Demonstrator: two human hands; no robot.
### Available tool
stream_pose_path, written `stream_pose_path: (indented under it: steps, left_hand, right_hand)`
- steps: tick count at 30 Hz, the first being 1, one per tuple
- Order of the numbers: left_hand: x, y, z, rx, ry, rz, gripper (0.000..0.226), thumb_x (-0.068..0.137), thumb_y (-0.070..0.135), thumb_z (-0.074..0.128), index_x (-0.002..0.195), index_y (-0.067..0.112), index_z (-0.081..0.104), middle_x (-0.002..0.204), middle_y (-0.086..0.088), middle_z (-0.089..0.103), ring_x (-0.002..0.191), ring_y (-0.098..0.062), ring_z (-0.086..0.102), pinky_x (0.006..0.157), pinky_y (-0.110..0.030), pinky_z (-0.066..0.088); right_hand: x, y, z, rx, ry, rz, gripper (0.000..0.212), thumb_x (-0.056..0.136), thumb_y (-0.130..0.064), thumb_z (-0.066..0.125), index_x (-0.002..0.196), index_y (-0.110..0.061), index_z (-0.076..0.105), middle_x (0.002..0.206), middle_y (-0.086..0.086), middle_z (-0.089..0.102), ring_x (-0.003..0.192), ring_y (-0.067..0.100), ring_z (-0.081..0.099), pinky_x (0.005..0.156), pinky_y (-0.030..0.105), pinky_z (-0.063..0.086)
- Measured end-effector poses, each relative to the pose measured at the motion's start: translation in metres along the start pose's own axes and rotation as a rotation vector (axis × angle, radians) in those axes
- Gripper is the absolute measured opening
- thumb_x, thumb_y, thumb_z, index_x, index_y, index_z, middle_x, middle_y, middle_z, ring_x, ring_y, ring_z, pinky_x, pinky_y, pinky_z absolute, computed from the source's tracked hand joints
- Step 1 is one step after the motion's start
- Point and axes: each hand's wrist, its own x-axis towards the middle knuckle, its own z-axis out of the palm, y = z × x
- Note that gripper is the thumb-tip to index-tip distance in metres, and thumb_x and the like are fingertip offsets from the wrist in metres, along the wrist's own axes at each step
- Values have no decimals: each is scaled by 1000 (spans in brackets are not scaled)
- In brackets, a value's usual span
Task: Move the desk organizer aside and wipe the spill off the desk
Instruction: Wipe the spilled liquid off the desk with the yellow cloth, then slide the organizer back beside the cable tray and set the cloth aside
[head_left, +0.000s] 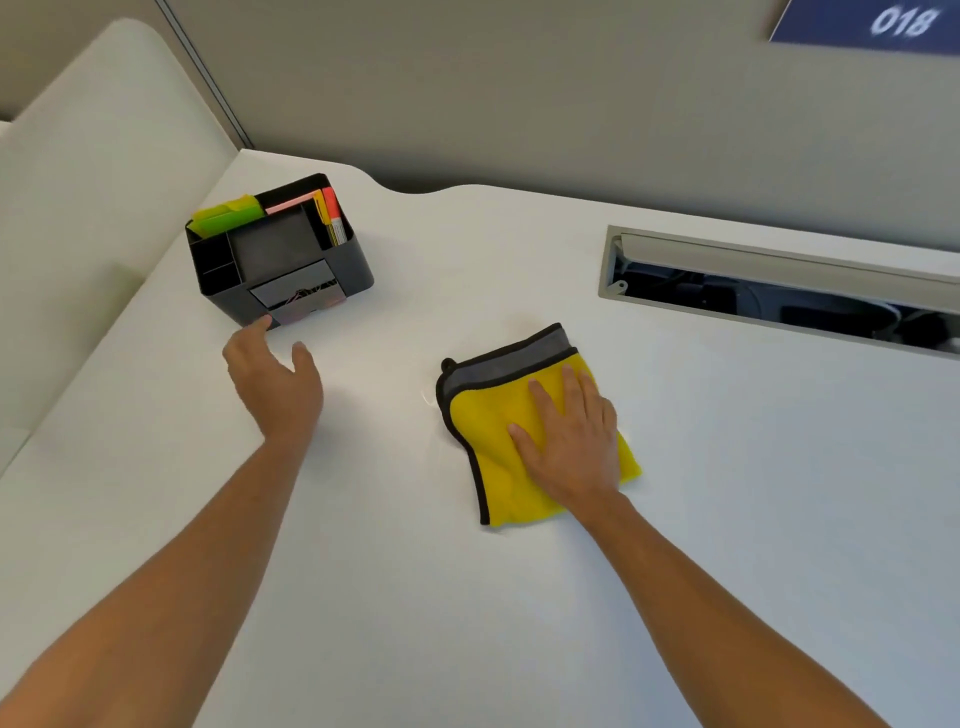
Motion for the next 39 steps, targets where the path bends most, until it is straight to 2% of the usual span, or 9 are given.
stream_pose_path:
  steps: [3,7,14,18,23,30,33,37,39]
  left_hand:
    - [38,-2,0,-12,-10,-103,60,88,21,64,143,18,40,146,-16,35,132,-29,42,103,-25,31]
    - [71,-9,3,-58,-122,-161,67,87,30,67,145,28,35,150,-12,30,135,-26,40,106,-28,31]
    - [100,-21,6,22,-75,-171,31,88,21,65,114,6,56,122,-22,57,112,-35,55,92,-42,47]
    - [108,-24,1,42,-109,-139,27,86,21,67,106,4,60,112,-20,62,103,-33,58,80,-34,44]
    - [101,-19,4,-32,-88,-162,25,85,20,70,103,5,60,98,-9,59,88,-21,52,76,-28,42]
    - [85,13,28,-157,-128,-54,16,82,20,71,91,16,58,93,-2,58,85,-16,51,72,-20,41]
    - [80,35,42,-205,-193,-20,18,82,20,72,88,19,55,91,-3,59,83,-16,51,64,-5,39]
    - [71,61,66,-229,-307,34,18,82,20,73,91,19,58,92,-3,61,83,-18,54,72,-17,44]
    - [64,72,80,-227,-362,67,18,83,19,73,96,16,60,93,-2,61,82,-17,53,68,-9,42]
  right_hand:
    - [-2,0,9,-48,-32,-57,62,97,-60,25,151,-29,33,161,13,25,151,34,12,121,54,9]
    - [1,1,14,-75,-27,-52,63,98,-60,20,152,-31,30,161,12,27,151,32,11,122,54,6]
    - [1,0,15,-59,-14,-36,68,96,-69,15,153,-34,26,162,10,25,152,31,10,122,54,3]
    - [2,0,16,-55,-14,-35,70,94,-71,15,153,-34,23,163,9,23,152,31,8,121,55,3]
    - [2,1,16,-41,-8,-29,69,94,-71,17,153,-35,23,163,9,23,152,30,8,121,55,3]
    - [3,2,19,-32,-5,-35,69,94,-72,19,153,-35,23,163,8,23,152,30,7,121,55,2]
    - [3,2,20,-31,5,-33,70,94,-72,19,153,-34,24,163,8,24,152,30,8,121,55,2]
    - [3,2,20,-23,8,-30,70,94,-73,20,153,-34,24,163,8,24,152,29,7,121,55,3]
    - [3,2,20,-19,5,-28,70,94,-73,19,153,-34,24,163,8,23,153,29,7,120,55,2]
